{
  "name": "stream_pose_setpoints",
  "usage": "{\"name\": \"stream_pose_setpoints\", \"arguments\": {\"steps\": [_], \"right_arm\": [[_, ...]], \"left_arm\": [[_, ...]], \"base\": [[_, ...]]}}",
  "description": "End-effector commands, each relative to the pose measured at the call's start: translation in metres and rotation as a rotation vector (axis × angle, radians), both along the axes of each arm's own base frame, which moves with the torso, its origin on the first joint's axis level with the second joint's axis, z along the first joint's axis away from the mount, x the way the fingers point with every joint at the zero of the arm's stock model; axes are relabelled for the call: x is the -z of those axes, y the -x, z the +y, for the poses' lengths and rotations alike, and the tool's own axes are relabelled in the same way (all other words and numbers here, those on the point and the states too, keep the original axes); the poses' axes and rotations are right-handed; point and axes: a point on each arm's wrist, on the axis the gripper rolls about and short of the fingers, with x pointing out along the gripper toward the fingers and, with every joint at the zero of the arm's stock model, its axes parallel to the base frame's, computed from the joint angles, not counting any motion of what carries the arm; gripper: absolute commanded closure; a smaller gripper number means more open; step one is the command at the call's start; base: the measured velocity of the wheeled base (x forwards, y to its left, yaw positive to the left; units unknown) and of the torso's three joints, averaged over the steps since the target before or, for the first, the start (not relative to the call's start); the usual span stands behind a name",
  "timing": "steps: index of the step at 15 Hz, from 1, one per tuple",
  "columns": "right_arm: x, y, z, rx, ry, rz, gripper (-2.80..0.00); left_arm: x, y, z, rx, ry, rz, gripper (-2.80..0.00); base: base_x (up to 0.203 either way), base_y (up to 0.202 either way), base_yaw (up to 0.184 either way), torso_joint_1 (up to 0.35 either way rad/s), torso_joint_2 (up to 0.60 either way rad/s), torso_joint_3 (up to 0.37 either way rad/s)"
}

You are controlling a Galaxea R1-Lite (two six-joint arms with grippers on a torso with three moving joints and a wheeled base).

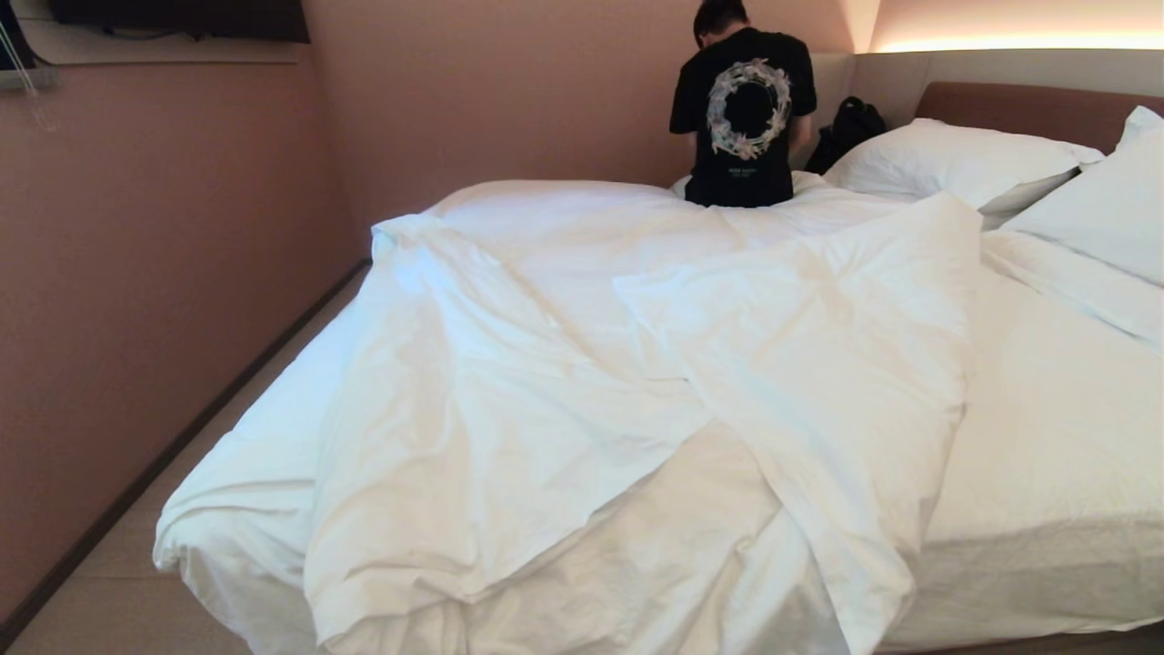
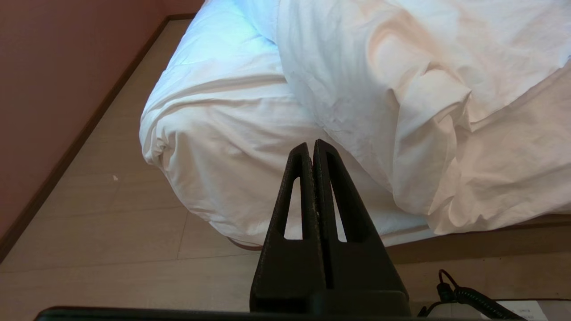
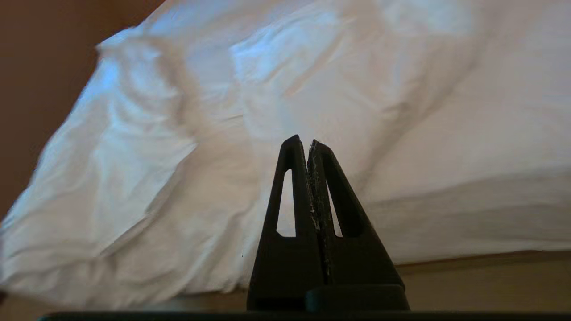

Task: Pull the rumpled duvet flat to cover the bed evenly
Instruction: Flatten the corners of the folded blanket

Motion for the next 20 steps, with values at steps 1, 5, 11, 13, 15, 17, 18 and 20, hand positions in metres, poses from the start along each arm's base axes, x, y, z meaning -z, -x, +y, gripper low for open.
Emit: {"name": "stream_pose_setpoints", "arguments": {"steps": [1, 5, 11, 13, 15, 17, 18, 20], "right_arm": [[0.012, 0.03, -0.005, 0.23, 0.036, -0.086, 0.0], [0.034, 0.067, 0.0, 0.209, 0.082, -0.21, 0.0], [0.061, 0.092, 0.002, 0.141, 0.095, -0.421, 0.0], [0.083, 0.089, 0.002, 0.154, 0.178, -0.45, 0.0], [0.093, 0.081, 0.002, 0.172, 0.259, -0.476, 0.0], [0.103, 0.072, 0.002, 0.173, 0.285, -0.474, 0.0], [0.108, 0.067, 0.002, 0.176, 0.303, -0.459, 0.0], [0.117, 0.061, 0.002, 0.175, 0.306, -0.418, 0.0]], "left_arm": [[0.0, 0.0, 0.0, 0.0, -0.001, 0.001, 0.0], [0.0, 0.0, 0.0, 0.0, -0.001, 0.001, 0.0], [0.0, 0.0, 0.0, 0.0, -0.001, 0.001, 0.0], [0.0, 0.0, 0.0, 0.0, -0.001, 0.001, 0.0], [0.0, 0.0, 0.0, 0.0, -0.001, 0.001, 0.0], [0.0, 0.0, 0.0, 0.0, -0.001, 0.001, 0.0], [0.0, 0.0, 0.0, 0.0, -0.001, 0.001, 0.0], [0.0, 0.0, 0.0, 0.0, -0.001, 0.001, 0.0]], "base": [[0.0, 0.0, 0.0, 0.0, 0.0, 0.0], [0.0, 0.0, 0.0, 0.0, 0.0, 0.0], [0.0, 0.0, 0.0, 0.0, 0.0, 0.0], [0.0, 0.0, 0.0, 0.0, 0.0, 0.0], [0.0, 0.0, 0.0, 0.0, 0.0, 0.0], [0.0, 0.0, 0.0, 0.0, 0.0, 0.0], [0.0, 0.0, 0.0, 0.0, 0.0, 0.0], [0.0, 0.0, 0.0, 0.0, 0.0, 0.0]]}}
